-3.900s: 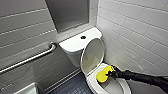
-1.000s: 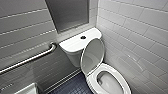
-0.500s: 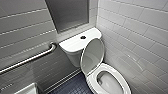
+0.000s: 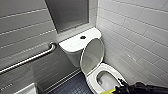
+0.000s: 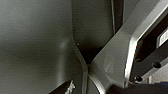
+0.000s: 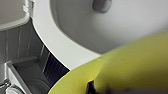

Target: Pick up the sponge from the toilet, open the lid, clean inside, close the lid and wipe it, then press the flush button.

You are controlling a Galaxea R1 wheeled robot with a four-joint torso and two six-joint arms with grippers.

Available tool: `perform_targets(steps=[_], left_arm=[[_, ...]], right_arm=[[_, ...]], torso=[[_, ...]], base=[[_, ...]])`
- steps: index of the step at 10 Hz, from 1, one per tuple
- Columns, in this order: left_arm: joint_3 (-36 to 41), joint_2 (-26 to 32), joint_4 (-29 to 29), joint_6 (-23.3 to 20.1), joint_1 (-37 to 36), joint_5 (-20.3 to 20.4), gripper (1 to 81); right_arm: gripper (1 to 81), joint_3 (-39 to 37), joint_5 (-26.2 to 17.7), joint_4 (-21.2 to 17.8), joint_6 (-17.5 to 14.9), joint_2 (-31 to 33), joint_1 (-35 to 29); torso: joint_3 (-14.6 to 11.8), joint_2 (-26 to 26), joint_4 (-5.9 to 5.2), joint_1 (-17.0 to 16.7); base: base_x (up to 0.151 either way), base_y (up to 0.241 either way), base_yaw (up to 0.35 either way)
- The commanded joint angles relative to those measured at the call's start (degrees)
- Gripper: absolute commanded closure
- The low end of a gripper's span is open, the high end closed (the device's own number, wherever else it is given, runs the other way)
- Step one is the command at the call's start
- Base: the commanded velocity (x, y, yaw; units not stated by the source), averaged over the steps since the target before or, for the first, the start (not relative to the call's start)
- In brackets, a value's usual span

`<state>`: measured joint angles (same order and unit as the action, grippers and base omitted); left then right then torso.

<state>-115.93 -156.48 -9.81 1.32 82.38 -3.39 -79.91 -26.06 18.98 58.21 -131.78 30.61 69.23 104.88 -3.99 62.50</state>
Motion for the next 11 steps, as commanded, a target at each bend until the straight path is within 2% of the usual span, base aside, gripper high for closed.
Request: perform_targets(steps=[1,5,6,7,8,9,10,11], left_arm=[[1.15,0.55,-0.21,-0.35,0.28,-4.43,1.0],[1.06,0.55,-0.21,-0.35,0.28,-4.43,1.0],[1.14,0.55,-0.21,-0.35,0.28,-4.44,1.0],[1.06,0.55,-0.21,-0.35,0.28,-4.43,1.0],[1.06,0.64,-0.21,-0.35,0.28,-4.44,1.0],[1.06,0.64,-0.21,-0.35,0.28,-4.43,1.0],[1.06,0.55,-0.21,-0.35,0.28,-4.52,1.0],[1.06,0.55,-0.21,-0.35,0.28,-4.52,1.0]], right_arm=[[81.1,-0.58,-8.74,0.97,-0.03,-3.33,-14.38],[81.1,-2.7,-9.01,0.88,1.55,-5.8,-16.31],[81.1,-3.4,-8.48,0.88,2.34,-6.24,-16.58],[81.1,-4.27,-8.13,0.88,2.78,-7.29,-16.84],[81.1,-5.33,-7.52,0.88,2.79,-8.52,-16.85],[81.1,-6.47,-7.33,0.97,3.13,-10.19,-16.93],[81.1,-8.48,-7.08,0.97,3.4,-12.47,-17.2],[81.1,-10.42,-5.5,0.97,3.4,-14.58,-17.46]], torso=[[0.0,0.0,0.0,0.0],[0.02,0.0,0.0,0.0],[0.02,0.0,-5.64,0.0],[0.02,0.0,-6.01,0.0],[0.02,0.0,-2.85,0.0],[0.02,0.0,-3.21,0.0],[0.02,0.0,-4.85,0.0],[0.02,0.0,-5.77,0.0]], base=[[0.0,0.0,0.0],[0.0,0.0,0.0],[0.0,0.0,0.0],[0.0,0.0,0.0],[0.0,0.0,0.0],[0.0,0.0,0.0],[0.0,0.0,0.0],[0.0,0.0,0.0]])
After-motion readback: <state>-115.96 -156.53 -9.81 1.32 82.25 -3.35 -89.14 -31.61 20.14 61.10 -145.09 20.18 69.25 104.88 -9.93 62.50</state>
